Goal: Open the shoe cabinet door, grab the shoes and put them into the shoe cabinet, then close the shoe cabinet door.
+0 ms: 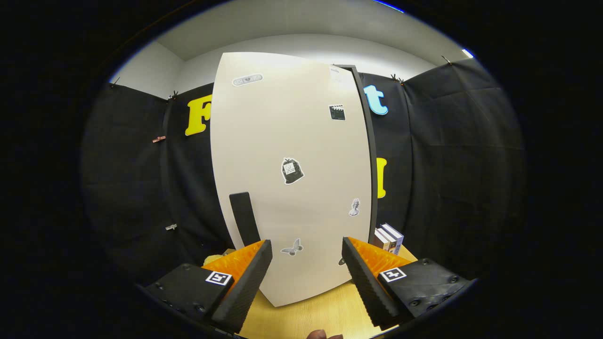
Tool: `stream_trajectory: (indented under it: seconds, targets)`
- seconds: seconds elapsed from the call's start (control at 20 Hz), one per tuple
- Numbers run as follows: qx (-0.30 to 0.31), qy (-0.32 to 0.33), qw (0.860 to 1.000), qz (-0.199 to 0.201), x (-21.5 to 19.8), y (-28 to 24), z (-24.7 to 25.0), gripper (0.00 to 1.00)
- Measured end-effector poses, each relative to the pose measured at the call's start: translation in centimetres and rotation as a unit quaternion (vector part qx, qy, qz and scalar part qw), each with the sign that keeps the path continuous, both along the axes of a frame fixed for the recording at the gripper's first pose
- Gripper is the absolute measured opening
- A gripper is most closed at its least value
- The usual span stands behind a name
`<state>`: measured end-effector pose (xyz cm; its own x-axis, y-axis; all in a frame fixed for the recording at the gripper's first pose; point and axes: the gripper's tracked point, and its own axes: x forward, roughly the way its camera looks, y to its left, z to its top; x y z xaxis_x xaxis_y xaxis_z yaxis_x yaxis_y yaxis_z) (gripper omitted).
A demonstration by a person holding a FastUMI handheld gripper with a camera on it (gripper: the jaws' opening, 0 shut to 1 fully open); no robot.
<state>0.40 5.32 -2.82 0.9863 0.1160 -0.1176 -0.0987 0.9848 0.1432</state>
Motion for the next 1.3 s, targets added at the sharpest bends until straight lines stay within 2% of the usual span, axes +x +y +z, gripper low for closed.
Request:
stream_trajectory:
  seconds: [1.3]
  targets:
    - [-0.039, -0.013, 0.999, -0.008, 2.5, -0.2, 0.5, 0.98]
